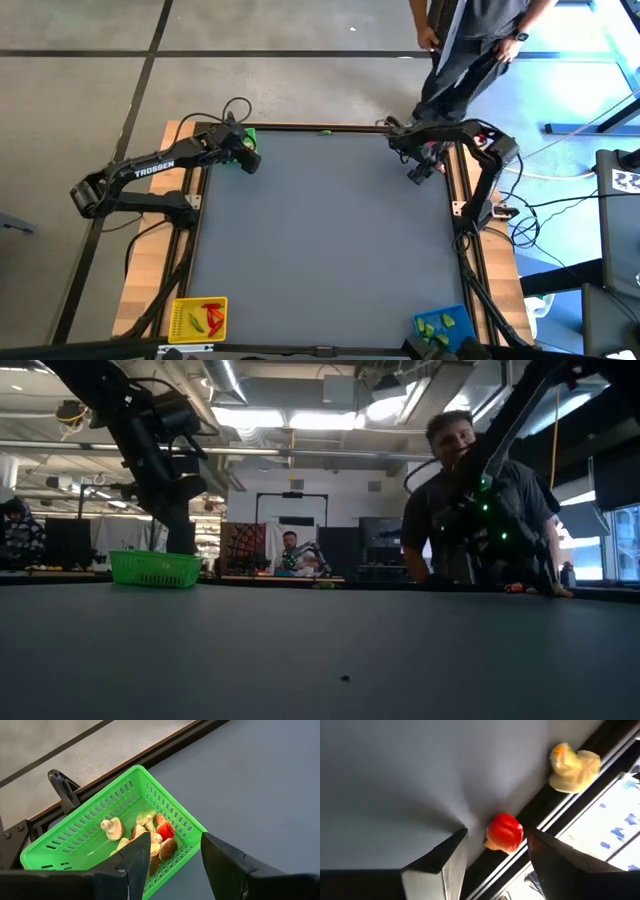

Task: Sort produce into baskets
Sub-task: Put the red mushroom into the green bin

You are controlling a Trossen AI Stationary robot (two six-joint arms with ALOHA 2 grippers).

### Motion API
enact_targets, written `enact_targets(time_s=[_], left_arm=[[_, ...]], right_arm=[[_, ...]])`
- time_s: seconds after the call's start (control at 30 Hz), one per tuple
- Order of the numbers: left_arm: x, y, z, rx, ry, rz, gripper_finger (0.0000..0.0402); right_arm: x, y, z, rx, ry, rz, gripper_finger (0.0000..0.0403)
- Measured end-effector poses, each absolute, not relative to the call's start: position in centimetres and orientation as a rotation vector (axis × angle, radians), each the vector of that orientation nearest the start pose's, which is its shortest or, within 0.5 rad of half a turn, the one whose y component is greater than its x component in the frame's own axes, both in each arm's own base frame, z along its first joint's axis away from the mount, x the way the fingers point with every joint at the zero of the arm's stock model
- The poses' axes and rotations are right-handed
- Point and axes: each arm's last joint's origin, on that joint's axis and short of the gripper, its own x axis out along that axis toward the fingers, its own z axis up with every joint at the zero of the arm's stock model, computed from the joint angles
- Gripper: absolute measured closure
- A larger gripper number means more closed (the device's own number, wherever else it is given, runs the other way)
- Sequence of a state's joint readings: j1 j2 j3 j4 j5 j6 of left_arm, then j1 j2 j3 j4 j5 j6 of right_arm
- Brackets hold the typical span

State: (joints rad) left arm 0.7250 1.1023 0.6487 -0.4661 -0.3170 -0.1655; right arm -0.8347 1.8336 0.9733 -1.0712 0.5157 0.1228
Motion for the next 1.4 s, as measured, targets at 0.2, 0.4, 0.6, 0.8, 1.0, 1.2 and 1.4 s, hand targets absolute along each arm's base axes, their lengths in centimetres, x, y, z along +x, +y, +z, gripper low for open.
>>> enact_targets(time_s=[0.2,0.4,0.6,0.8,1.0,1.2,1.4], left_arm=[[14.8,14.3,21.0,-0.323,0.860,1.039,0.0231],[14.8,14.3,21.0,-0.323,0.860,1.039,0.0231],[14.8,14.3,21.0,-0.323,0.860,1.039,0.0231],[14.8,14.3,21.0,-0.320,0.862,1.037,0.0231],[14.8,14.3,21.0,-0.320,0.862,1.037,0.0231],[14.8,14.3,21.2,-0.296,0.862,1.026,0.0231],[14.6,13.6,22.1,-0.245,0.827,0.995,0.0231]], right_arm=[[16.4,-20.9,11.6,0.328,2.056,-1.005,0.0214],[16.4,-21.0,11.7,0.289,2.074,-0.983,0.0279],[16.5,-21.0,11.6,0.301,2.072,-0.946,0.0365],[16.5,-20.9,11.6,0.316,2.075,-0.902,0.0397],[16.4,-20.6,12.4,0.350,2.065,-0.875,0.0401],[16.1,-20.0,15.9,0.374,1.912,-0.915,0.0399],[16.5,-18.8,20.0,0.395,1.607,-0.912,0.0399]])
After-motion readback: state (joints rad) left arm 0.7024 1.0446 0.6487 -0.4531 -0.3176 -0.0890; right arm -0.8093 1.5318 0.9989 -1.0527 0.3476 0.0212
